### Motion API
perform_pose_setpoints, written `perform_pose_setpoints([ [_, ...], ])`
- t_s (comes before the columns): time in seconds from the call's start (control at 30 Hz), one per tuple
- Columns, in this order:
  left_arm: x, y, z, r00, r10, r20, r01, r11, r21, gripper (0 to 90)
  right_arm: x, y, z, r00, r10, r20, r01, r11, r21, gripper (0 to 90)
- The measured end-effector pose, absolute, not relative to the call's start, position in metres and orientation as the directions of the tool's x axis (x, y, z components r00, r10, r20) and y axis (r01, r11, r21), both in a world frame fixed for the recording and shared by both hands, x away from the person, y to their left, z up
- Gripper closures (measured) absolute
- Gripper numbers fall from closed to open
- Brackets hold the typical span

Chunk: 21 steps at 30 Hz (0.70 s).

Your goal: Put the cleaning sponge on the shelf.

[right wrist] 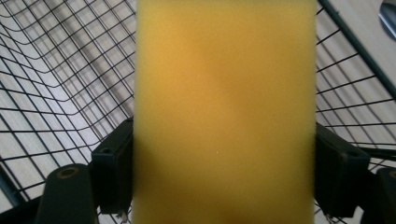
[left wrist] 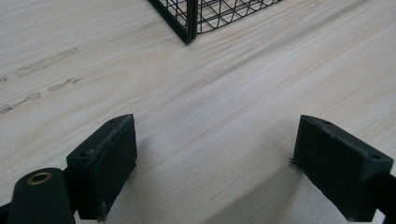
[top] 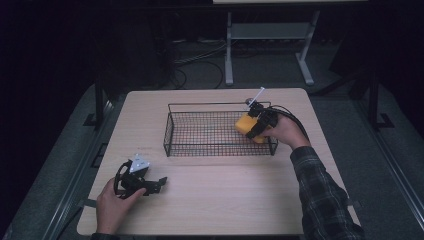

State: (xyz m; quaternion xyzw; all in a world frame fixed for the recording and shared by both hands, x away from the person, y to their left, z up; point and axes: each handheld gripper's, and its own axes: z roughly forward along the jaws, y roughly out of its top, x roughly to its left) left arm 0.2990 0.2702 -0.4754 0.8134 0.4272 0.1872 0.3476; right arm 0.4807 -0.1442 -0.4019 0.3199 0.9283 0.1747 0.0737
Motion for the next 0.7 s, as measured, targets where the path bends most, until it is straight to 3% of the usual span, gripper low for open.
perform_pose_setpoints([
  [0.7, 0.299, 0.270, -0.475, 0.565, 0.825, 0.008, 0.565, -0.394, 0.725, 12.5, 0.483, -0.141, -0.422, -0.792, 0.610, -0.015, 0.570, 0.749, 0.337, 22.0],
])
